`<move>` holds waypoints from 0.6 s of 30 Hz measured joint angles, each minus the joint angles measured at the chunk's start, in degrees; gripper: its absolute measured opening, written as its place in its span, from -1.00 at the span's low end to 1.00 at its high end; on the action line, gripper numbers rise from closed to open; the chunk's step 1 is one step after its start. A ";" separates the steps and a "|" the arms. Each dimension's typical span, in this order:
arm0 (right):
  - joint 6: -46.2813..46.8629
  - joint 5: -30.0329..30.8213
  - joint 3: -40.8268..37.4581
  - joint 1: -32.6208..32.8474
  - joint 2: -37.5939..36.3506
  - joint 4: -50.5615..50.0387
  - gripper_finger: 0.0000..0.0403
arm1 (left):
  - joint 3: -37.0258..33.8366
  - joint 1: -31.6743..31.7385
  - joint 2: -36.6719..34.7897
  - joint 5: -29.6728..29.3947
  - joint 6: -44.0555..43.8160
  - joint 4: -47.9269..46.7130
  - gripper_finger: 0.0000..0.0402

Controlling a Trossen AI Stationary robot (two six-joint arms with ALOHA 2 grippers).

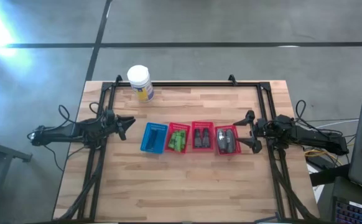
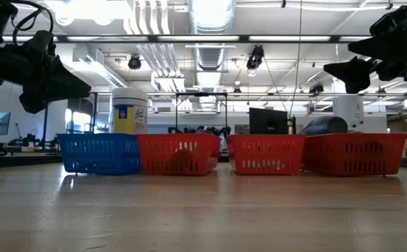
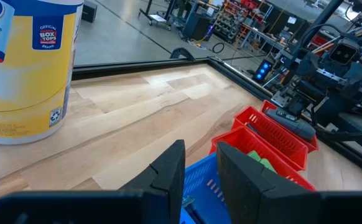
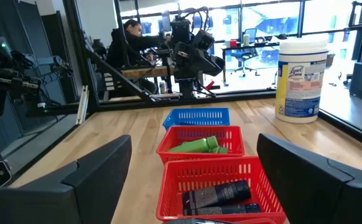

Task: Pick & Place Travel size toiletries
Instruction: Return to Home Position

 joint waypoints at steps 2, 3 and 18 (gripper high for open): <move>0.01 0.00 0.00 0.00 -0.01 0.00 0.66 | 0.00 -0.02 -0.02 0.00 0.00 0.00 -0.52; 0.01 0.00 0.00 0.00 -0.01 0.00 0.65 | 0.00 -0.02 0.00 0.00 0.02 0.00 -0.52; 0.00 0.00 0.00 0.00 -0.01 0.02 0.42 | 0.00 0.00 0.00 0.00 0.00 0.00 -0.52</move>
